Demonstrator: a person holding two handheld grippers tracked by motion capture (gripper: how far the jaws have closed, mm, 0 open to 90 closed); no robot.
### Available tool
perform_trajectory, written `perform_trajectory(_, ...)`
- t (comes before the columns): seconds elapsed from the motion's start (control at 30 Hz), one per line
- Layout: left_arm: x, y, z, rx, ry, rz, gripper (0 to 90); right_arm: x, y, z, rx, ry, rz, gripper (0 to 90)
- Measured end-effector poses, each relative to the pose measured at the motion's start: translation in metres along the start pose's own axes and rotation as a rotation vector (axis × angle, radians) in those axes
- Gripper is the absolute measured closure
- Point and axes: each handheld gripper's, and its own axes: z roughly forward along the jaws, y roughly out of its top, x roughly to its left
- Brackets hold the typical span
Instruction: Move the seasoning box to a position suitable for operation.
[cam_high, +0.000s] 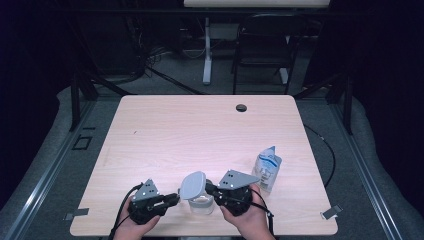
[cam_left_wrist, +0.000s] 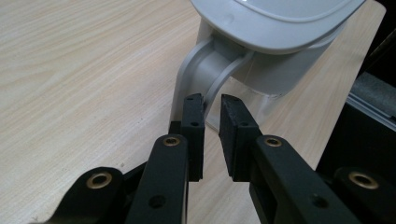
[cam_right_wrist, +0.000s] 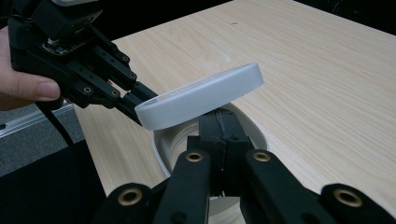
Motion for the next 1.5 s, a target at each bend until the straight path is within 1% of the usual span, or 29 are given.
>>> perform_trajectory(0.03, 0.0, 0.0, 0.0, 0.002, 0.003, 0.007, 80.3, 0.0, 0.0, 0.0, 0.0, 0.0, -0.001, 90.0)
perform_trajectory(0.2, 0.0, 0.0, 0.0, 0.002, -0.001, 0.001, 81.1, 0.0, 0.001, 0.0, -0.005, -0.001, -0.004, 90.0)
perform_trajectory(0.6, -0.002, -0.002, -0.001, 0.004, -0.008, 0.008, 80.1, 0.003, 0.006, 0.001, -0.011, 0.005, -0.014, 90.0)
perform_trajectory(0.9, -0.002, -0.003, -0.004, -0.004, -0.007, -0.001, 79.6, 0.005, 0.01, 0.0, -0.019, 0.007, -0.016, 90.0)
perform_trajectory(0.97, -0.002, -0.003, -0.005, -0.006, 0.003, 0.0, 78.8, 0.005, 0.012, 0.0, -0.021, 0.007, -0.018, 90.0)
perform_trajectory(1.03, -0.002, -0.003, -0.005, -0.012, -0.003, -0.004, 78.4, 0.005, 0.014, -0.001, -0.017, 0.008, -0.024, 90.0)
perform_trajectory(1.23, -0.002, -0.003, -0.006, -0.021, -0.004, -0.01, 77.9, 0.007, 0.018, -0.001, -0.019, 0.009, -0.028, 90.0)
perform_trajectory(1.5, -0.001, -0.003, -0.008, -0.014, -0.004, -0.006, 77.8, 0.009, 0.022, -0.001, -0.015, 0.012, -0.039, 90.0)
